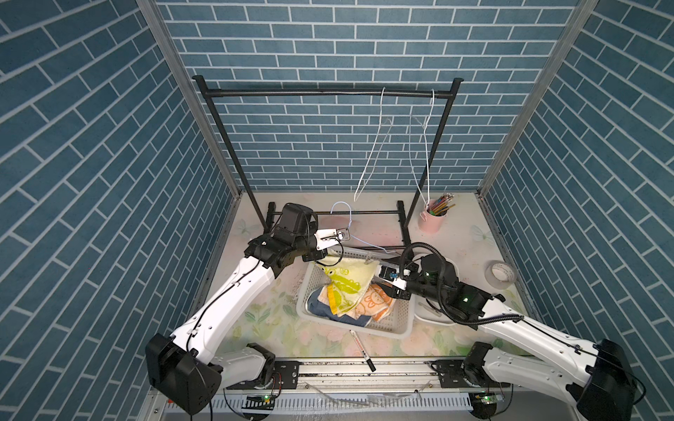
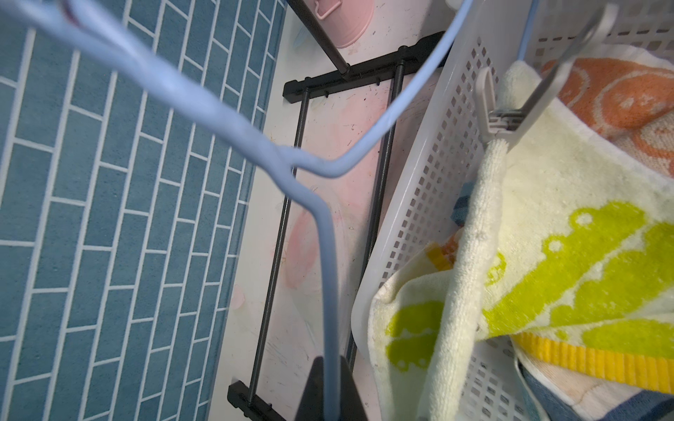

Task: Remove the clothespins securing towels to the hanger
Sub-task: Remove the clothespin from the hanger.

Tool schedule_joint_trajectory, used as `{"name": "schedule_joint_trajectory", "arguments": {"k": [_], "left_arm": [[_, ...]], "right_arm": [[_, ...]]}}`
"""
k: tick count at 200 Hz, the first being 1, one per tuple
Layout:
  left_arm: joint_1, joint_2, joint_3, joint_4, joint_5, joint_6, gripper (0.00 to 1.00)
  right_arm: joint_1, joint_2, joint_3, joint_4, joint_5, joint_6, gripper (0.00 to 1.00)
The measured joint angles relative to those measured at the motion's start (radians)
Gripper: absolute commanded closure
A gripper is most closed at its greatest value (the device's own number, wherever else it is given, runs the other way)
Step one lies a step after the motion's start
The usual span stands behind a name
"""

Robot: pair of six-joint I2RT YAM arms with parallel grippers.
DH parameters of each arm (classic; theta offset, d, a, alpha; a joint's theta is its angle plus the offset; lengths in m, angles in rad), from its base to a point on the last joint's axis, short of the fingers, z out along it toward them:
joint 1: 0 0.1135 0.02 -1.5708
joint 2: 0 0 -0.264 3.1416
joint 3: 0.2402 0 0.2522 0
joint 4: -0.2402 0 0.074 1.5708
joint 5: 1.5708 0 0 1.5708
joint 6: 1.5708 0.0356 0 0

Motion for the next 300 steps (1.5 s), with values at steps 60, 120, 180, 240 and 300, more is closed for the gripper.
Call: {"name": "schedule_joint_trajectory", "arguments": {"k": [60,120,180,240,300], "left_arm": [[0.0,-0.009,0.0,0.0,0.007,-0.002,1.0],[0.0,-0.009,0.0,0.0,0.008,-0.001,1.0],[0.0,-0.009,0.0,0.0,0.01,0.002,1.0],[0.0,-0.009,0.0,-0.001,0.01,0.005,1.0],[0.0,-0.009,0.0,-0.002,0.01,0.005,1.0]], "right_arm": [[0.045,0.156,-0.041,0.313,0.168,0.033,0.28],[0.05,0.223,-0.04,0.439,0.204,0.092,0.26],[0.05,0.251,-0.017,0.385,0.131,0.11,0.27],[0.05,0.211,0.013,0.224,0.074,0.062,0.4],[0.05,0.212,0.102,0.11,0.074,-0.061,0.53]]}}
